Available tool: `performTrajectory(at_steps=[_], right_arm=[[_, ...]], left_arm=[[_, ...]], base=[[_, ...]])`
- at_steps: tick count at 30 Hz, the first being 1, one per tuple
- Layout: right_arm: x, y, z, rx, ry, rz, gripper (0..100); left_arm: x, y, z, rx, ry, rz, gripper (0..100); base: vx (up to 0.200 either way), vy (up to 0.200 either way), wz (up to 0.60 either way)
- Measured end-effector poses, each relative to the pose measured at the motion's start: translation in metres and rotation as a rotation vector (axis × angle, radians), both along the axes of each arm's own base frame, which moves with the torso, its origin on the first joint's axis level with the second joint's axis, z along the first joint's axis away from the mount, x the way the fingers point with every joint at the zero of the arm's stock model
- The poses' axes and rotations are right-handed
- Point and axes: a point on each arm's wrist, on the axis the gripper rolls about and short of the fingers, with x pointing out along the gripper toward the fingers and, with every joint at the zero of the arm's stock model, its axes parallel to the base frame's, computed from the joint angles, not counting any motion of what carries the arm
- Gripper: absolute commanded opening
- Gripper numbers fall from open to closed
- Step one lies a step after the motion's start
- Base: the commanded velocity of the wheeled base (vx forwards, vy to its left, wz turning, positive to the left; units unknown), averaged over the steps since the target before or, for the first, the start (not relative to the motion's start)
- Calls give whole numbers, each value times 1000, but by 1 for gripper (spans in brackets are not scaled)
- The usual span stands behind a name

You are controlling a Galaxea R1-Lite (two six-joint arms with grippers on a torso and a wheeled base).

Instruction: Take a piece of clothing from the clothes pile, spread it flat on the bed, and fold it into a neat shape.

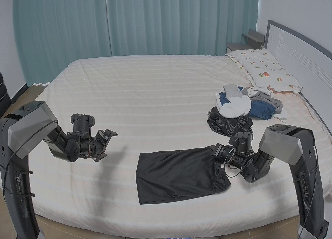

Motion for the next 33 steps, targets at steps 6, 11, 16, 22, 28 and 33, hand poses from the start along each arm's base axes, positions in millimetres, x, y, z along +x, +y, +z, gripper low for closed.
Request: performTrajectory(at_steps=[6,11,16,22,28,33], right_arm=[[1,-2,4,-3,-11,-19,0],[4,-8,8,0,-21,-34,0],[5,-11,9,2,-26,-40,0],[7,-15,10,2,-24,-50,0],[8,-18,12,5,-34,-57,100],[5,-15,25,12,-45,-49,100]], left_arm=[[0,0,0,-1,0,0,100],[0,0,0,-1,1,0,100],[0,0,0,-1,1,0,100],[0,0,0,0,0,-1,100],[0,0,0,0,0,-1,100],[0,0,0,-1,0,1,100]], base=[[0,0,0],[0,0,0],[0,0,0],[0,0,0],[0,0,0],[0,0,0]])
